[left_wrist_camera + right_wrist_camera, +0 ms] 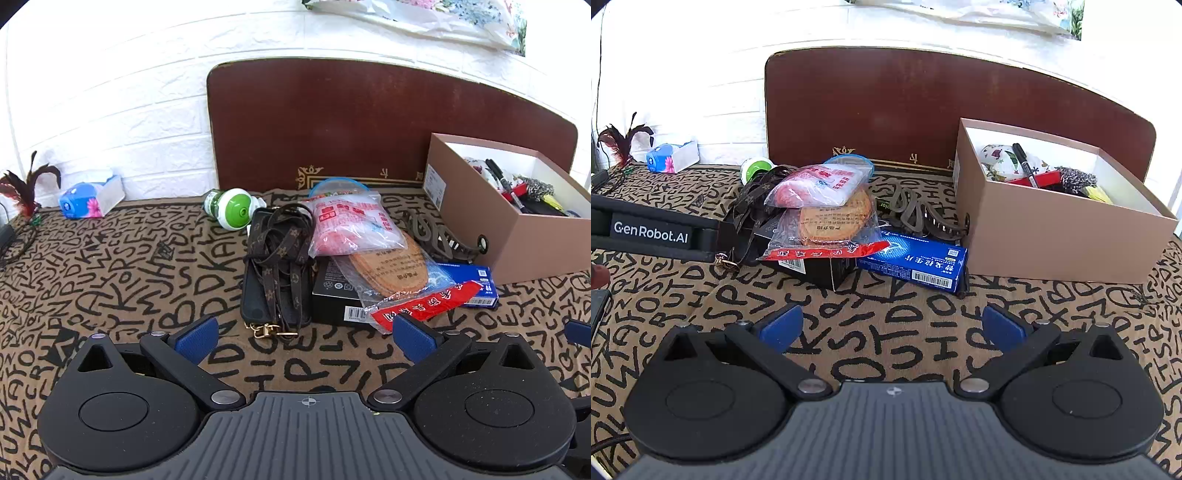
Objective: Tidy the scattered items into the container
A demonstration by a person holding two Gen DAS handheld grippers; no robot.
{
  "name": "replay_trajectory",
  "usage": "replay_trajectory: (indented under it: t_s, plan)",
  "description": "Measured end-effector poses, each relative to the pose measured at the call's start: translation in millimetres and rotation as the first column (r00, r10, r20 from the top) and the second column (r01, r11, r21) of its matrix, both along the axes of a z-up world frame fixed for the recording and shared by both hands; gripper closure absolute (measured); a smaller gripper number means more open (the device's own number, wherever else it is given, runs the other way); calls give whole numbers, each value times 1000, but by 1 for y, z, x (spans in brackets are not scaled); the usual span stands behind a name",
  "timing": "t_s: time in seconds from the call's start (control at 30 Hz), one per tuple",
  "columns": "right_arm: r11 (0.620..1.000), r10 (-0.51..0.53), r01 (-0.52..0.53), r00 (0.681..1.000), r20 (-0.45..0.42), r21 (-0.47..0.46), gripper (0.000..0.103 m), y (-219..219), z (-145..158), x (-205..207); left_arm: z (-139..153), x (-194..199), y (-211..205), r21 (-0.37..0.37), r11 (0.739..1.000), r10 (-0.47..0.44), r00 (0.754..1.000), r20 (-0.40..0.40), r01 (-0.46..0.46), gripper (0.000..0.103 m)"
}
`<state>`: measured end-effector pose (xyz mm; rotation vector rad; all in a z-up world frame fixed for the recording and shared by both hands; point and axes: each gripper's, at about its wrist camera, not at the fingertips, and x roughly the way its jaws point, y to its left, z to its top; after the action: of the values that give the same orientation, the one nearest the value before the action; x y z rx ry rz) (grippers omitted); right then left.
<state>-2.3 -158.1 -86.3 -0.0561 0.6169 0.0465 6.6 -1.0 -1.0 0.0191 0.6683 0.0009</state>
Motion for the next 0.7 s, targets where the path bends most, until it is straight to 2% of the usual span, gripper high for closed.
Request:
replay_trajectory:
  t_s: [0.7]
  plan:
    - [1000,-1,1,1000,1,2,0,0,-1,-1,1,1,-3,-4,1000,-4,1000,-12,4,0]
